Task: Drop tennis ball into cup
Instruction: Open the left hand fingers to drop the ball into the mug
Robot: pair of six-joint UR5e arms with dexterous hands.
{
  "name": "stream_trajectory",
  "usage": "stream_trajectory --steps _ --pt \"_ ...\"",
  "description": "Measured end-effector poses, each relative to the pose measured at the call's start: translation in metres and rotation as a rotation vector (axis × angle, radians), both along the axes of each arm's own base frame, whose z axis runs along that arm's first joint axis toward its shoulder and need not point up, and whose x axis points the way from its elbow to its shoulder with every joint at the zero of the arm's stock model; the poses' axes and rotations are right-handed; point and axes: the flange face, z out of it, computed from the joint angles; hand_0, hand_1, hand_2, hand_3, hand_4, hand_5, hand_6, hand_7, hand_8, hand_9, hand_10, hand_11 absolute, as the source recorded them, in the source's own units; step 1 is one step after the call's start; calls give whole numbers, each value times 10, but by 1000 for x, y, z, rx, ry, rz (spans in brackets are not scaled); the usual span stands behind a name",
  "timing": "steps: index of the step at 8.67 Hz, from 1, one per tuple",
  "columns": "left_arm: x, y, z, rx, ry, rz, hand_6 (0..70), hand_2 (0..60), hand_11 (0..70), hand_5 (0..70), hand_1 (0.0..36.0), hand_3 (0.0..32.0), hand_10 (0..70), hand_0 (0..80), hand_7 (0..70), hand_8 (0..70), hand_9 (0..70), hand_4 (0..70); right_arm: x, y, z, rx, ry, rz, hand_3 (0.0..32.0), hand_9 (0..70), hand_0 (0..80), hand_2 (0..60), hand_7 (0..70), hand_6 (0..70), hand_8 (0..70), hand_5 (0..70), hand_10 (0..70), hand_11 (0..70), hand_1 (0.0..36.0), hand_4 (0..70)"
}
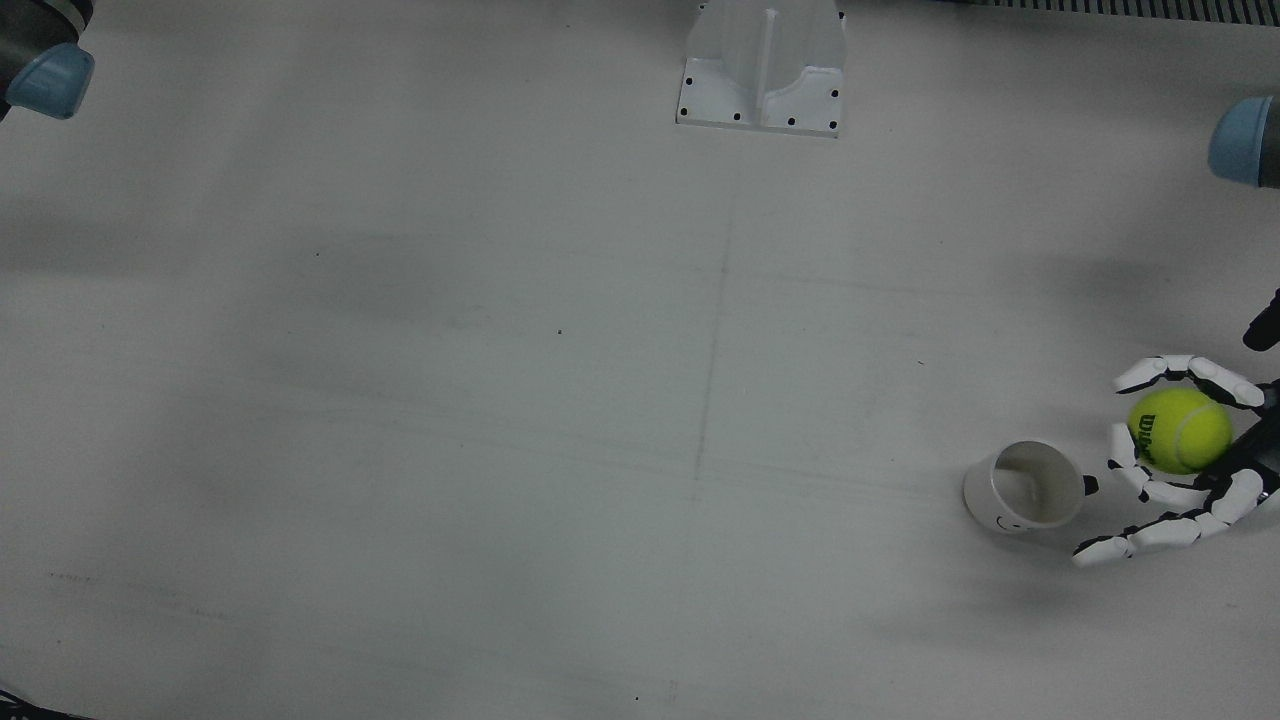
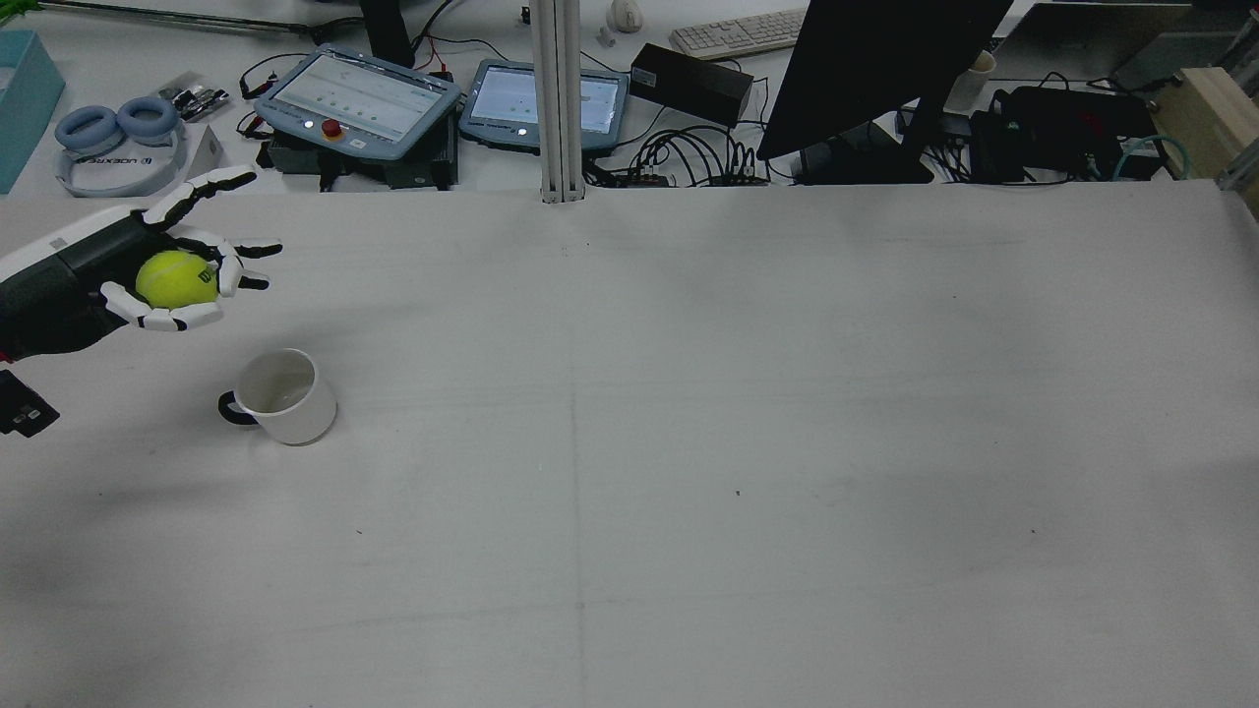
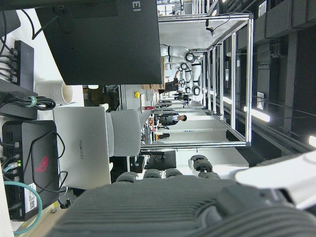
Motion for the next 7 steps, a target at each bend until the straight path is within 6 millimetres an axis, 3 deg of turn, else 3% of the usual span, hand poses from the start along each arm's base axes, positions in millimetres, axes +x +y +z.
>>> stream_trajectory --steps 1,2,3,5,6,7 --pt "6 -1 -6 3 3 8 381 404 189 193 304 320 114 597 182 225 74 1 0 0 0 0 0 0 0 0 0 0 0 0 0 0 0 0 0 0" --pt "17 -2 -9 0 3 21 261 373 188 168 300 320 114 587 193 199 72 0 0 0 0 0 0 0 0 0 0 0 0 0 0 0 0 0 0 0" --pt "26 -2 -10 -4 1 33 413 390 191 197 285 320 116 578 154 225 61 0 0 0 0 0 0 0 0 0 0 0 0 0 0 0 0 0 0 0" --pt "35 -1 -10 -9 0 45 220 385 189 161 302 320 114 588 191 187 69 0 0 0 0 0 0 0 0 0 0 0 0 0 0 0 0 0 0 0" --pt "35 -1 -11 -11 4 48 452 409 189 206 293 320 114 586 146 230 61 0 0 0 0 0 0 0 0 0 0 0 0 0 0 0 0 0 0 0" --pt "25 -5 -9 -22 14 38 261 383 194 168 307 320 118 590 187 190 70 0 0 0 0 0 0 0 0 0 0 0 0 0 0 0 0 0 0 0"
